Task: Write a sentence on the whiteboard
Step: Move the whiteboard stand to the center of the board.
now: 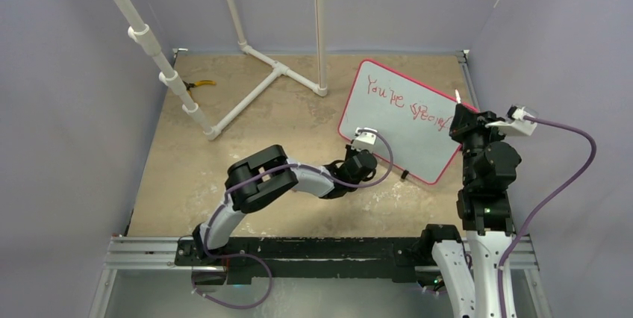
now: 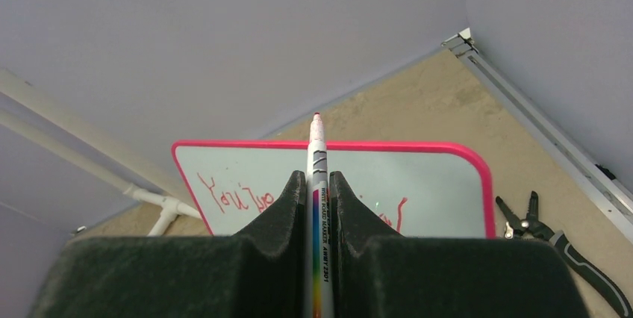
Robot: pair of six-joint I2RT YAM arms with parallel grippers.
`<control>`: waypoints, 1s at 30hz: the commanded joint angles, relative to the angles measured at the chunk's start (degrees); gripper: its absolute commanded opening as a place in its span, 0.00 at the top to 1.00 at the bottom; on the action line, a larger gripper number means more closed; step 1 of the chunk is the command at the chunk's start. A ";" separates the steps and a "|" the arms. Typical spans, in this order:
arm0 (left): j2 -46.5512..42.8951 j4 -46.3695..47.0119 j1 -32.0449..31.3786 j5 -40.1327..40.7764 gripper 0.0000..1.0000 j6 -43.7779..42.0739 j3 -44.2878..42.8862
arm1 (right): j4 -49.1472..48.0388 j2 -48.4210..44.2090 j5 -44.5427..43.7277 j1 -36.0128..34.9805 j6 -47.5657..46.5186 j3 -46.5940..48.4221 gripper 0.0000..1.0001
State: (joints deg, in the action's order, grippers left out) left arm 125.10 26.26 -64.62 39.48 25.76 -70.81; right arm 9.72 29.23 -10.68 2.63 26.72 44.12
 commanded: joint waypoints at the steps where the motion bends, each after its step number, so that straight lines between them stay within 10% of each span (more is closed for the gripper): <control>1: -4.60 -1.23 0.72 9.77 1.00 1.45 4.56 | -3.22 0.53 1.33 -0.26 -1.42 -0.26 1.00; 30: -16.95 -6.11 0.81 17.20 1.00 12.61 19.61 | -6.55 7.41 31.31 -0.26 -7.40 -6.40 1.00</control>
State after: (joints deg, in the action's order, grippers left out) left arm 110.98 20.32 -64.51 52.75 36.40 -51.62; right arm 4.23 35.03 14.20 2.57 21.15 38.98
